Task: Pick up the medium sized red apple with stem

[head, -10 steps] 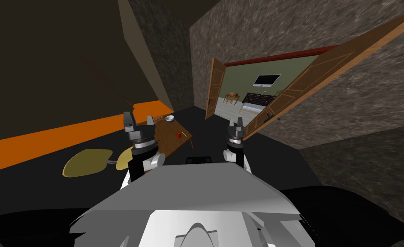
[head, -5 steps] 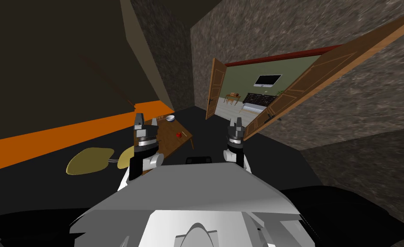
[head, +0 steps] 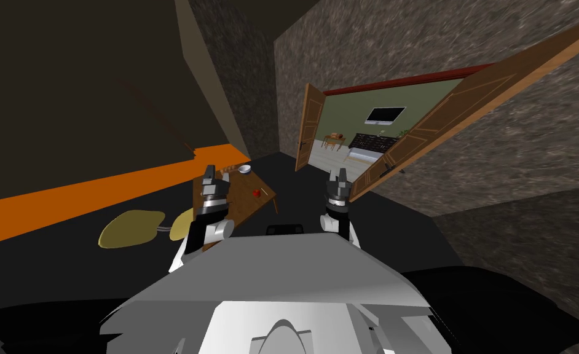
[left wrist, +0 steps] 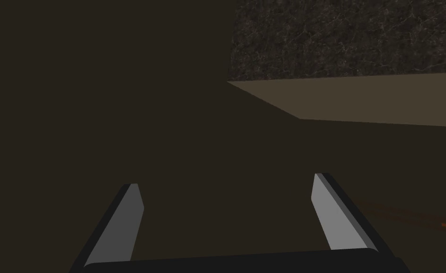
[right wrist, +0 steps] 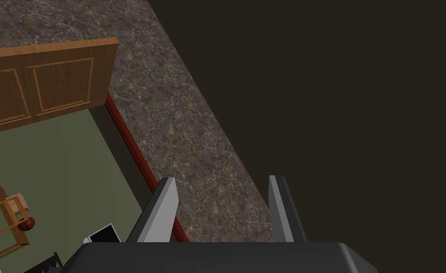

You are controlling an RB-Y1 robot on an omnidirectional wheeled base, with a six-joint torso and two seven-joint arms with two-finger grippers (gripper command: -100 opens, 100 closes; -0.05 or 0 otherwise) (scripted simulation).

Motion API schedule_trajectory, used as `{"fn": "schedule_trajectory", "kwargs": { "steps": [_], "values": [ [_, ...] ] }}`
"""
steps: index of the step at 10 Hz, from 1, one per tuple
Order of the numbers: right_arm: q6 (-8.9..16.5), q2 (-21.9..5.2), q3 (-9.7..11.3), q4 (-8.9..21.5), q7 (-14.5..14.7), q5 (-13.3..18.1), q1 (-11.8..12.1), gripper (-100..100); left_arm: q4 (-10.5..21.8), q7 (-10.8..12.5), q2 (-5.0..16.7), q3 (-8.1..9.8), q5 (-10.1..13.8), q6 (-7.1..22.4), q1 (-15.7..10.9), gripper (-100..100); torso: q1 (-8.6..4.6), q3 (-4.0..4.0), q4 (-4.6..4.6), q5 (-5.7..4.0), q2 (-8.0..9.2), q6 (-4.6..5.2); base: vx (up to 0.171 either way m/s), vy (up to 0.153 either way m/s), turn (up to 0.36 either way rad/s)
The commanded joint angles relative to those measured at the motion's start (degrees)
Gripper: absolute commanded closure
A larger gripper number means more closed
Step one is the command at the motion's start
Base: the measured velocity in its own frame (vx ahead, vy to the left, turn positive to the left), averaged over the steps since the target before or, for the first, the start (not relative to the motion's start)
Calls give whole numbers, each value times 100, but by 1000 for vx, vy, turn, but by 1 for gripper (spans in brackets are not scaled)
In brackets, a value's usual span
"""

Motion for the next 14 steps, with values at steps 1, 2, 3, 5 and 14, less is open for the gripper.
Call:
{"fn": "schedule_trajectory", "kwargs": {
  "steps": [1, 2, 3, 5, 14],
  "values": [
    [0, 0, 0, 0, 0, 0, 0, 0, 50, -5, 37, 48, 36, 237, -39, -100, 0, 0, 0, 0, 0, 0, -1, -3, 17],
    [0, 0, 0, 0, 0, 0, 0, 0, 156, -30, 80, 98, 86, 418, -81, -100, 0, 0, 0, 0, 0, 0, -1, -4, 27],
    [0, 0, 0, 0, 0, 0, 0, 0, 156, -30, 80, 98, 86, 548, -81, -100, 0, -1, 0, 0, -1, 0, 0, 0, 0],
    [0, 0, 0, 0, 0, 0, 0, 0, 271, -57, 118, 149, 135, 873, -128, -100, 0, -1, 0, 0, -2, 0, 2, -6, 17],
    [0, 0, 0, 0, 0, 0, 0, 0, 810, -160, 246, 350, 318, 2195, -379, -100, -1, -3, -1, 0, -5, 0, 5, -6, 15]
  ]
}}
